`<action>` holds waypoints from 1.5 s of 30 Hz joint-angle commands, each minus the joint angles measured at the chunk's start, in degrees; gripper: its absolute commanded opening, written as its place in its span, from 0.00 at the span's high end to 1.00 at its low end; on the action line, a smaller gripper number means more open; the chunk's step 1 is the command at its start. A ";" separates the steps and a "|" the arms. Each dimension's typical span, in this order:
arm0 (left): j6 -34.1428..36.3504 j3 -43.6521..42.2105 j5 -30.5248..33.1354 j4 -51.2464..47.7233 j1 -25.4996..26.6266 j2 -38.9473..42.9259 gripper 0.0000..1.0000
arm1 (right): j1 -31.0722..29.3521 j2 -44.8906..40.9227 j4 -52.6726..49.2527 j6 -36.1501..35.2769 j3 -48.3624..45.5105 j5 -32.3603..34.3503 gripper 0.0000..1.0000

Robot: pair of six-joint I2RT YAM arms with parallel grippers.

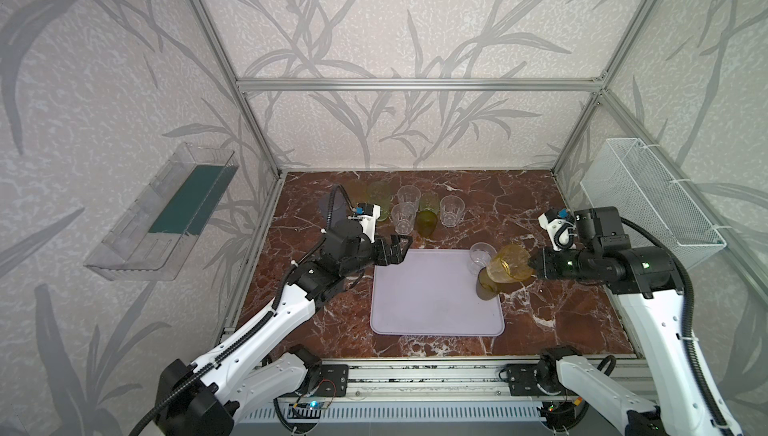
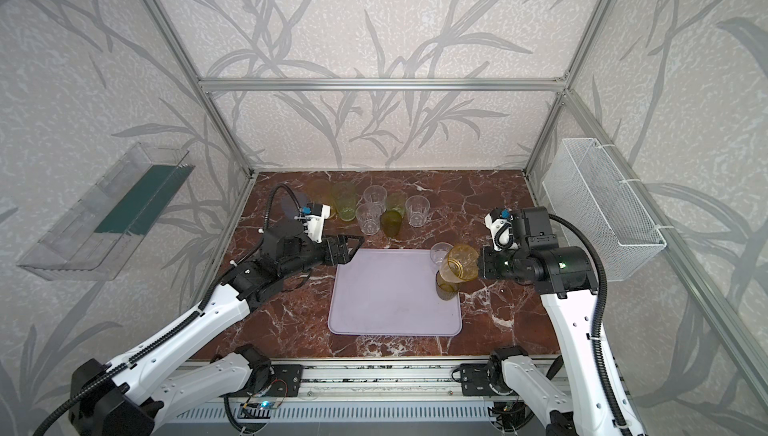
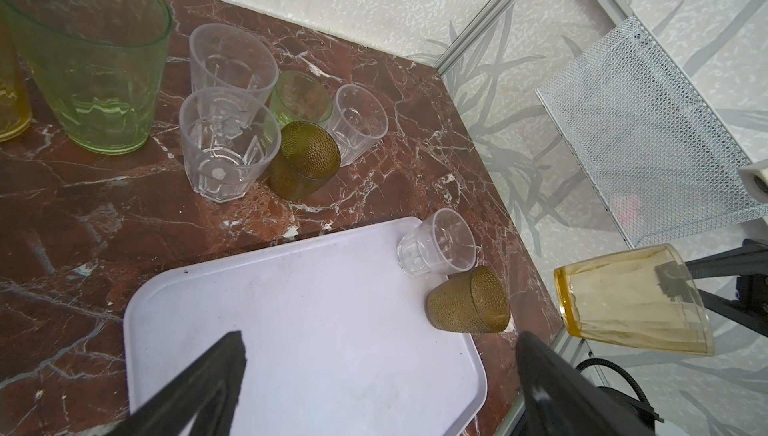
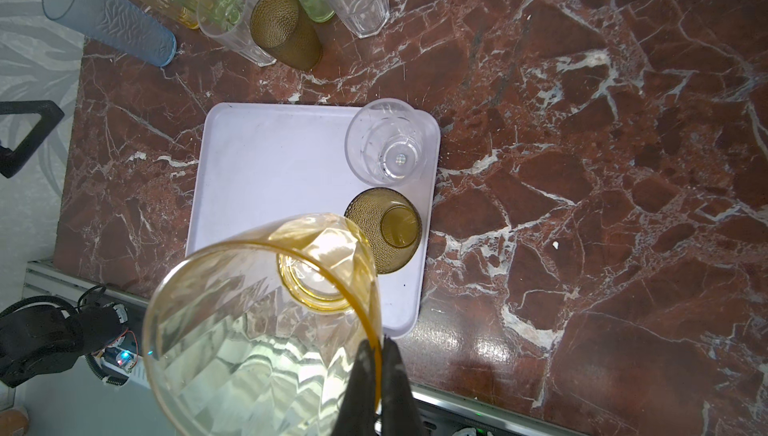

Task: Place the glasses into the tray
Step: 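Lift the yellow glass and carry it toward the tray with the right gripper, then lower the yellow glass onto the tray beside the olive glass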

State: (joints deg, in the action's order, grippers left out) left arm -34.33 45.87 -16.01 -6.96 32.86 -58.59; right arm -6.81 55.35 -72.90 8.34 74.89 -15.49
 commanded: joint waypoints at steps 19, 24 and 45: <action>-0.85 -1.04 -1.13 4.24 0.14 -3.69 0.01 | -13.93 -1.29 -0.36 7.86 -5.55 8.41 1.00; -1.10 -1.22 -1.05 4.41 0.11 -3.72 0.01 | -16.25 -2.07 0.72 10.03 -8.29 9.36 1.00; -3.03 -2.66 -1.74 5.91 0.11 -3.09 0.01 | -21.27 -5.93 5.37 15.20 -19.77 14.16 1.00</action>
State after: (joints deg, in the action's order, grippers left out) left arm -36.71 43.64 -16.93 -2.50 32.86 -62.13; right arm -27.57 50.46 -69.01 22.20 56.01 -2.72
